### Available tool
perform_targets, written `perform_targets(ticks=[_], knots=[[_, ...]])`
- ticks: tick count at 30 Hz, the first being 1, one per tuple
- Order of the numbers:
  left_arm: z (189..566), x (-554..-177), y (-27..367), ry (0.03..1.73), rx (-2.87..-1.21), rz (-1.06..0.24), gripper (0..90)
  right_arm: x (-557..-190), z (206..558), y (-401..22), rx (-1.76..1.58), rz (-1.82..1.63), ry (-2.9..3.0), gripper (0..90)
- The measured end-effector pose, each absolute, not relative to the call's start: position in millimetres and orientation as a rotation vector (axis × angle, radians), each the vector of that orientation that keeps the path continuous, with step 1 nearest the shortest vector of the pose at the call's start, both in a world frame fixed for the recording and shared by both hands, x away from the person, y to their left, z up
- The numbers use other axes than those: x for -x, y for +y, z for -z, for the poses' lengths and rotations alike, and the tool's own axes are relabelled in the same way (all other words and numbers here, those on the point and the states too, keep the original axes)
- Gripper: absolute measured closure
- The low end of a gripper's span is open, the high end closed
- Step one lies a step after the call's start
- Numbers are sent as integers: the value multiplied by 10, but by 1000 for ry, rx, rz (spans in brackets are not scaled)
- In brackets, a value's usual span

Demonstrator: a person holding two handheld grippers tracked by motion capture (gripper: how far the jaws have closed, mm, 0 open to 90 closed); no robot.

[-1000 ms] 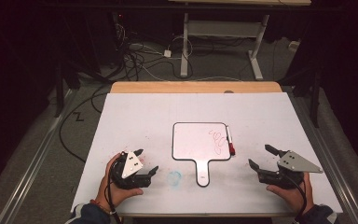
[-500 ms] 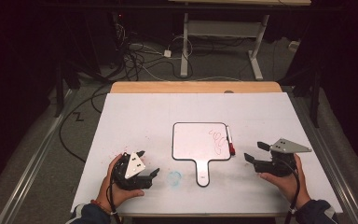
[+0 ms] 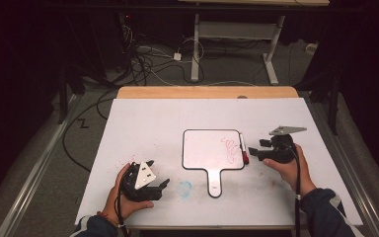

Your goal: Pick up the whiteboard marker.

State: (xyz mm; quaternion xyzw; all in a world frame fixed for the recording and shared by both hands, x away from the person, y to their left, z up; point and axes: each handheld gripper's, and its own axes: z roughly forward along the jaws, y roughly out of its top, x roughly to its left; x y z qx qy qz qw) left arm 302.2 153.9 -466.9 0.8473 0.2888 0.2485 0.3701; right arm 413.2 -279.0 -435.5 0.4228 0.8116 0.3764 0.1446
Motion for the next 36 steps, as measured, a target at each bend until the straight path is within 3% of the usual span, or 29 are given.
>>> perform_targets(ticks=[7, 12, 28, 36], knots=[[4676, -3019, 1527, 742, -2173, -644, 214, -4507, 4456, -2557, -1316, -1014, 2457, 500], [4678, -3022, 1523, 743, -2178, -647, 215, -4645, 4511, -2527, -1395, -988, 2481, 516], [4697, -3022, 1496, 729, -2205, -633, 220, -4816, 4588, -2521, -1480, -1028, 2476, 801], [4696, -3027, 1473, 738, -2202, -602, 221, -4781, 4537, -2559, -1460, -1070, 2438, 812]])
